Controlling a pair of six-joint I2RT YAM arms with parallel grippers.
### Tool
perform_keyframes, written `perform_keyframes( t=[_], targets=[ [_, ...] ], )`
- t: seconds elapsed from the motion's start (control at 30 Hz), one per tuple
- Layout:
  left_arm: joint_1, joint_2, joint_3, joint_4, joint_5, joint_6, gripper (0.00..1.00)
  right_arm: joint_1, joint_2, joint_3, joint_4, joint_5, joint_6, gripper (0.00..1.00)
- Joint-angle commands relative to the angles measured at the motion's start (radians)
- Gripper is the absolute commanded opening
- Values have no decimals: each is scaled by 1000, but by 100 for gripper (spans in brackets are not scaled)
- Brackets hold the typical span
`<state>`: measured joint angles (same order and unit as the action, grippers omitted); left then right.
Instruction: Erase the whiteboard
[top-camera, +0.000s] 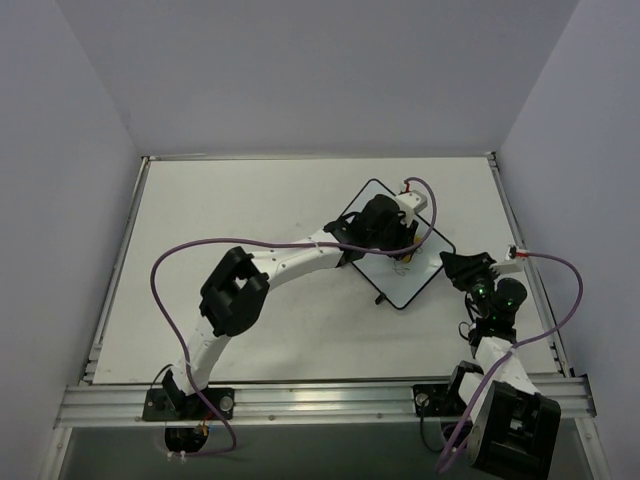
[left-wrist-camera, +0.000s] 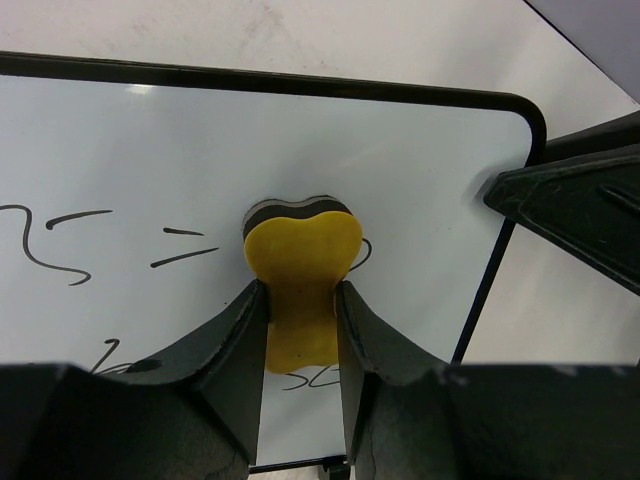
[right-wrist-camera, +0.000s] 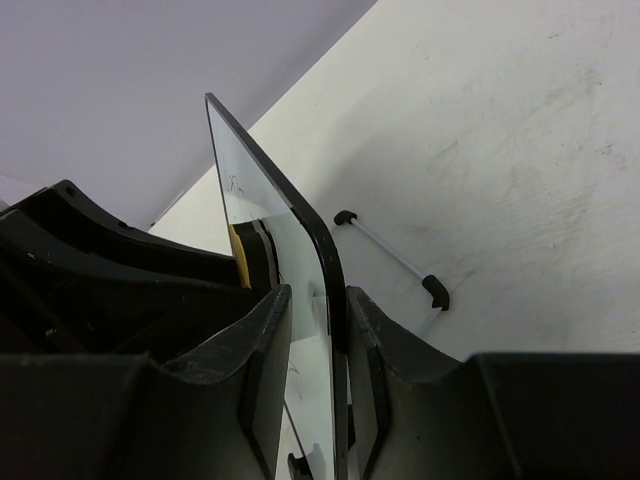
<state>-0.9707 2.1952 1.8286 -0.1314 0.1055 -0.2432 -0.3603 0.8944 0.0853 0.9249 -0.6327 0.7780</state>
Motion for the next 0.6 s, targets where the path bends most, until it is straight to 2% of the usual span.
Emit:
perform_keyframes(
  t=[0.0,0.13,0.33,0.57],
  targets=[
    [-16,32,46,-17,31,19,2,6,11,-1,150,-4,17,24],
    [-19,35,52,-23,34,22,2,12,43,-4,180,1,17,23],
    [-40,46,63,-53,-12,56,2,20,64,-7,204,5,9,1],
    [-28,51,47,-53,-67,73,2,26,55,-10,203,8,3,0]
  ],
)
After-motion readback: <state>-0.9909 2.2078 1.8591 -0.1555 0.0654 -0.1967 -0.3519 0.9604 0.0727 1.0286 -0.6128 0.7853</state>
